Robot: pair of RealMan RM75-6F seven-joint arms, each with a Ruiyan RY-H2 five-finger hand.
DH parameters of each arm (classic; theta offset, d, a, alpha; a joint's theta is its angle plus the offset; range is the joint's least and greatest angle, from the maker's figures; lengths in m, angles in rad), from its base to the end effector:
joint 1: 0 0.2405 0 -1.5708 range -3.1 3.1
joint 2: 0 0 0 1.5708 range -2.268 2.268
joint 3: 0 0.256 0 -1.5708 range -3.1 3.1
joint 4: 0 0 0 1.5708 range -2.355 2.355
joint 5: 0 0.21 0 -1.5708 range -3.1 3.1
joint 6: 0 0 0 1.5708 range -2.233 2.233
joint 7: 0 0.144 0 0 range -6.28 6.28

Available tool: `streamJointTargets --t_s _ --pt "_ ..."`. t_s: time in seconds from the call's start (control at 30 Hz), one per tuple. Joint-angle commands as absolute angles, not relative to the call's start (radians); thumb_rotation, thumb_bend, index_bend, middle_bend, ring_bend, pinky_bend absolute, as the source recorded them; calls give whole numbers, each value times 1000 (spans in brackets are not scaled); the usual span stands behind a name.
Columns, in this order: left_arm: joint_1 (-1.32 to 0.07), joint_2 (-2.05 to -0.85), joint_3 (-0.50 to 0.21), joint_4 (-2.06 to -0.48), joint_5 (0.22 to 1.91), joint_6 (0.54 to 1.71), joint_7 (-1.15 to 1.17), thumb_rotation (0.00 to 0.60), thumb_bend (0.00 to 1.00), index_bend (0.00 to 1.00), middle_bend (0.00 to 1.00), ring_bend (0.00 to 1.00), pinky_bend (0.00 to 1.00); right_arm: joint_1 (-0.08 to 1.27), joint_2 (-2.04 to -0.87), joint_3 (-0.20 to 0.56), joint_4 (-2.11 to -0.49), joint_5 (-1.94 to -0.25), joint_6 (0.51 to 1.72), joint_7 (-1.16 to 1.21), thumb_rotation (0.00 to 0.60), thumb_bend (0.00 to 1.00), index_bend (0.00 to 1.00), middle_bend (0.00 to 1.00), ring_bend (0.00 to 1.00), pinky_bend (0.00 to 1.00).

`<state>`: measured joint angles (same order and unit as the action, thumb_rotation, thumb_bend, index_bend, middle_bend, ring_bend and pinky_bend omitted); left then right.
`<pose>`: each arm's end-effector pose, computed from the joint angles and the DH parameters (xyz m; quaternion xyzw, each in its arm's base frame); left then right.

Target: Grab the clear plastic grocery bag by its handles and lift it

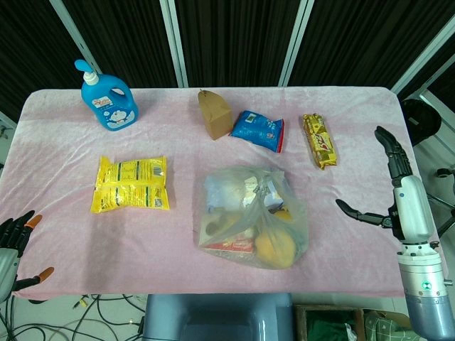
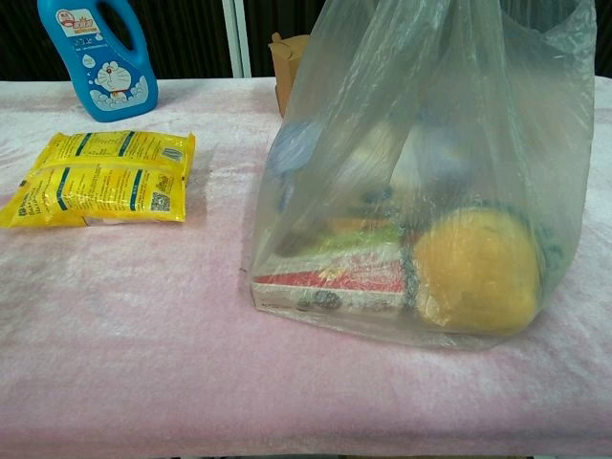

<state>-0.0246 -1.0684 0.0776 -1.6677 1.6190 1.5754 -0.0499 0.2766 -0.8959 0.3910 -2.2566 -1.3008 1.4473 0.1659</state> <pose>-0.3024 0.1348 0.1594 -0.6105 -0.4106 -0.3965 0.5490 -0.1303 -0.2487 0.2251 0.4617 -0.4470 0.6538 0.3995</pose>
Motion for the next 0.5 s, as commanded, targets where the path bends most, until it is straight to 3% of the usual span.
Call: streamJointTargets --t_s 0.03,0.5 --pt "-24 -1067 76 -1668 1618 1574 -51 600 39 15 0 35 7 282 -902 387 -2262 -1296 1441 159 600 77 0 0 0 16" --pt "-23 -1062 70 -1666 1626 1567 -64 600 39 15 0 35 7 299 -941 361 -2263 -1309 1444 98 600 76 0 0 0 16"
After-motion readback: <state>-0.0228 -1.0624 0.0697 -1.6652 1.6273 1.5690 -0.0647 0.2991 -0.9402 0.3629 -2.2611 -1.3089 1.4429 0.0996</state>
